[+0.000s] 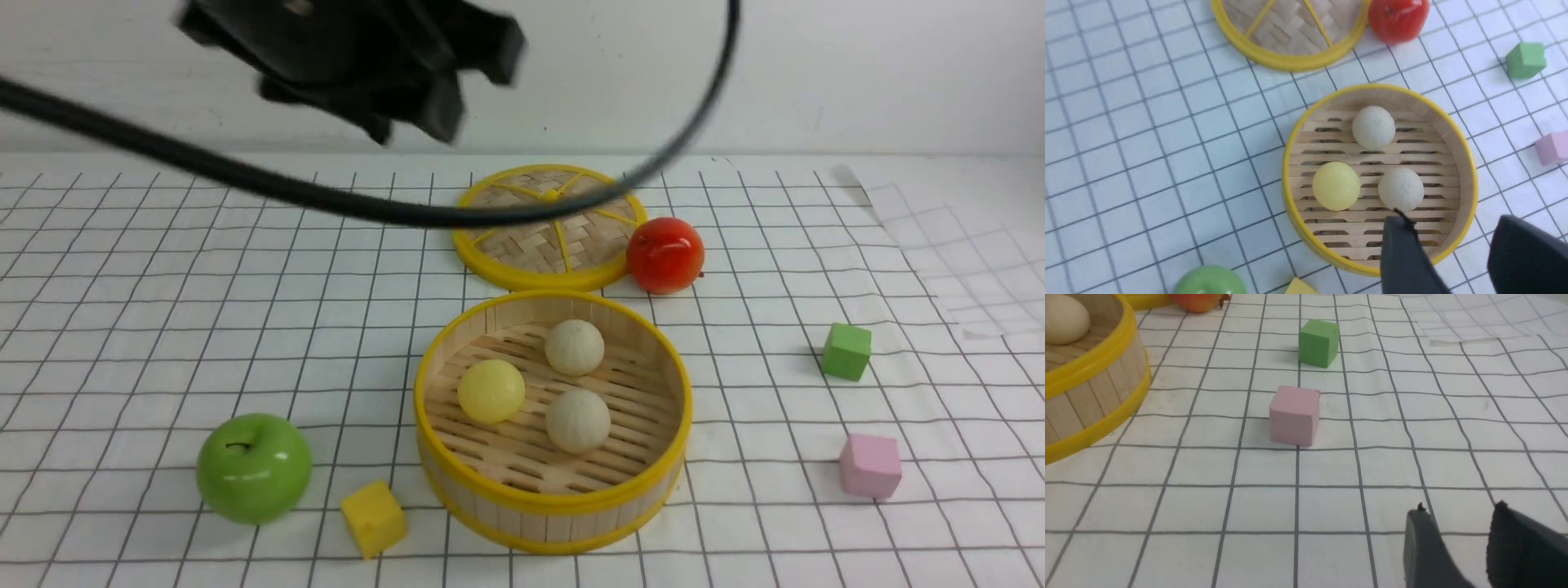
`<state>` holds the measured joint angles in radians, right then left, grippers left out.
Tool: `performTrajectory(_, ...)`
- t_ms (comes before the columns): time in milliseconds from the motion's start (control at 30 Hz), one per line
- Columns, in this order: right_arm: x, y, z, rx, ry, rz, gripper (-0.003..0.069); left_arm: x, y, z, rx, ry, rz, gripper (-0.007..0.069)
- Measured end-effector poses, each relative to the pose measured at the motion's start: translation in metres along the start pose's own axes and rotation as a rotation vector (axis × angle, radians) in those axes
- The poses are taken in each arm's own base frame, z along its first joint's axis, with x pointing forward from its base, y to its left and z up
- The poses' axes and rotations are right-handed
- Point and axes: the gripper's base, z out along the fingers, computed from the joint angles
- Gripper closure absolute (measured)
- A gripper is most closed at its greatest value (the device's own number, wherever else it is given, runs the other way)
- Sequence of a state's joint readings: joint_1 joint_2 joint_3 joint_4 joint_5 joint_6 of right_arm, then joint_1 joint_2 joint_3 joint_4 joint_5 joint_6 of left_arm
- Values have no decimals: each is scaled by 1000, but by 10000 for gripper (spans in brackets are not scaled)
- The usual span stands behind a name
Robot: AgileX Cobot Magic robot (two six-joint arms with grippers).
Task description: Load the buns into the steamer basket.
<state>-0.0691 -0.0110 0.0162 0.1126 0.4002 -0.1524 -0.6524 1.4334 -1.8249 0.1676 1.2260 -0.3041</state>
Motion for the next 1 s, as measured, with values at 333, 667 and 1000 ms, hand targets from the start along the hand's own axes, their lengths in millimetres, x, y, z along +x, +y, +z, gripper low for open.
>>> performTrajectory(333, 0, 0, 0, 0, 0, 0, 419, 91, 39, -100, 32, -102, -53, 627)
performTrajectory(667, 0, 0, 0, 0, 0, 0, 419, 217, 59, -46, 78, -121, -137, 638)
performTrajectory(1000, 0, 0, 0, 0, 0, 0, 419, 222, 53, -35, 184, -268, -175, 638)
